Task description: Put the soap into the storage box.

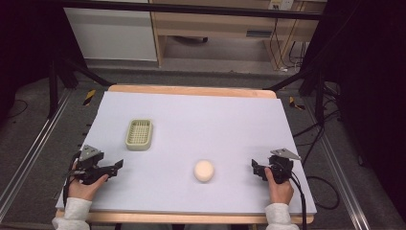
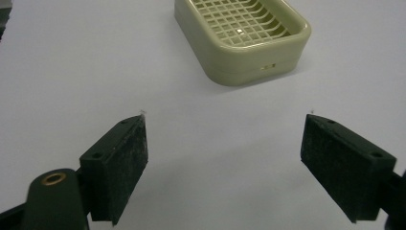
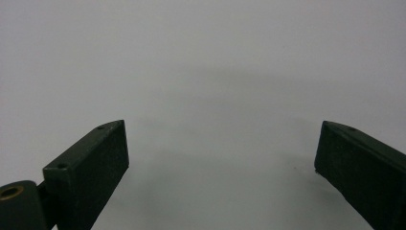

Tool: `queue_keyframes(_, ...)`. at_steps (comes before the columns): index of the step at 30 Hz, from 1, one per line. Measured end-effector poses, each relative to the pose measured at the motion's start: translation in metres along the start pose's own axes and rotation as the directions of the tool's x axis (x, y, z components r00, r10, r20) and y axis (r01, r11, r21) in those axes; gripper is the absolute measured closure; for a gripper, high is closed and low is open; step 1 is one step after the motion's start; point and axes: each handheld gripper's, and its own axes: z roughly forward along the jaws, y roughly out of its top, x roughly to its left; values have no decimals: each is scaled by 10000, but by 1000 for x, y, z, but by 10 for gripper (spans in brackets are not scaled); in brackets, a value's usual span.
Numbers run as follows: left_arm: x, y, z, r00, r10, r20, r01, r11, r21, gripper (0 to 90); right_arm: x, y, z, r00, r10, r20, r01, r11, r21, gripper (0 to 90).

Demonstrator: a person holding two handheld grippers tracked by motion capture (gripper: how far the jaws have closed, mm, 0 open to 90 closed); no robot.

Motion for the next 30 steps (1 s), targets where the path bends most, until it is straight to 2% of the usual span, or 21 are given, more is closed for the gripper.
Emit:
queue_keyframes(6, -5, 2, -2, 9999, 119, 83, -119, 9999, -64, 164, 1, -1, -2, 9998, -143, -162, 140, 9997, -198, 46)
queue_keyframes(18, -12, 6, -2, 9991, 232, 349, -229, 9997, -94, 164, 1, -1, -3, 9997, -223, -117, 220, 9993, -289, 46)
queue_keyframes(30, -29, 9, -1, 9952, 599, 770, -598, 9982, -44, 164, 2, -1, -3, 9994, -276, -213, 269, 9991, -313, 47)
